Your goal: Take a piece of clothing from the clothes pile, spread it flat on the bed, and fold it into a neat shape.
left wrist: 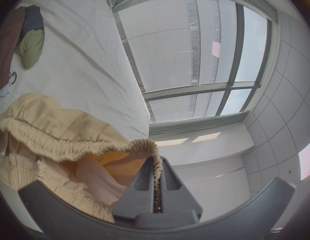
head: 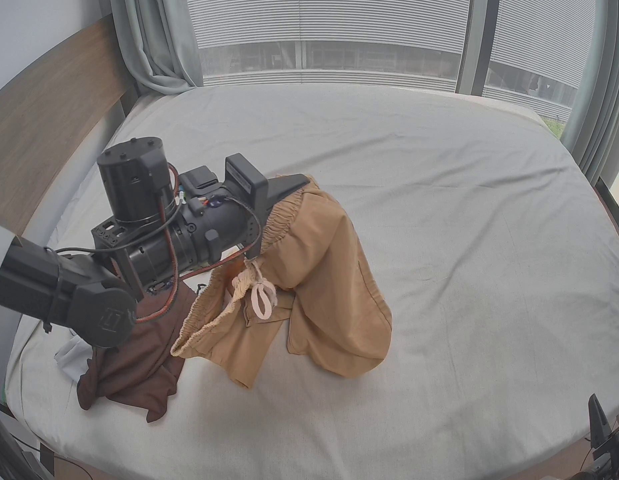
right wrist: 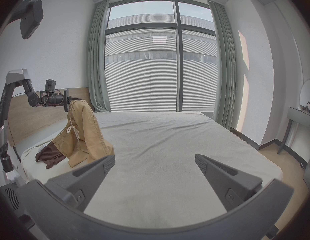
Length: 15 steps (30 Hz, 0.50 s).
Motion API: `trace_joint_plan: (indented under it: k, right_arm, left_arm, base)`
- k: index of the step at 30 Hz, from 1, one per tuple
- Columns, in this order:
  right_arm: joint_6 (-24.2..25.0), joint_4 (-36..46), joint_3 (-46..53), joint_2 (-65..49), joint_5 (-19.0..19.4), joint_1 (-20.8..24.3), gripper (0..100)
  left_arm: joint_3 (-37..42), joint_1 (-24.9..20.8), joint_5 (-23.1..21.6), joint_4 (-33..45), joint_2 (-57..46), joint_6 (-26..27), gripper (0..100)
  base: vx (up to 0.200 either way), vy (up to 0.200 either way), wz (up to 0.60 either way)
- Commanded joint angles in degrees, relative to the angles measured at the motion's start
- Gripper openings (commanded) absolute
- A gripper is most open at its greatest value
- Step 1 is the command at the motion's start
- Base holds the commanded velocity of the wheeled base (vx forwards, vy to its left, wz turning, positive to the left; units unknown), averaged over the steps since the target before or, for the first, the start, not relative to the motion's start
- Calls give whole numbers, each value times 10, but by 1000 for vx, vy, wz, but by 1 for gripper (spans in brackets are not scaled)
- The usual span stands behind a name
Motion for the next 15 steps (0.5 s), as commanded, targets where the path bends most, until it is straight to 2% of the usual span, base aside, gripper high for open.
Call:
trace_joint_plan:
  k: [1,7,15]
  right_arm:
    - [0,-1,10,-9,0,0,100]
    - [0,-1,10,-9,0,1,100]
    - [0,-1,10,-9,0,1,100]
  left_arm:
    - [-31,-26,1,27,8,-2,0]
    - [-103,-56,8,62,20,-73,0]
    - [-172,-83,16,120,39,-134,0]
  base:
    - [0,0,0]
    - [0,0,0]
    - [0,0,0]
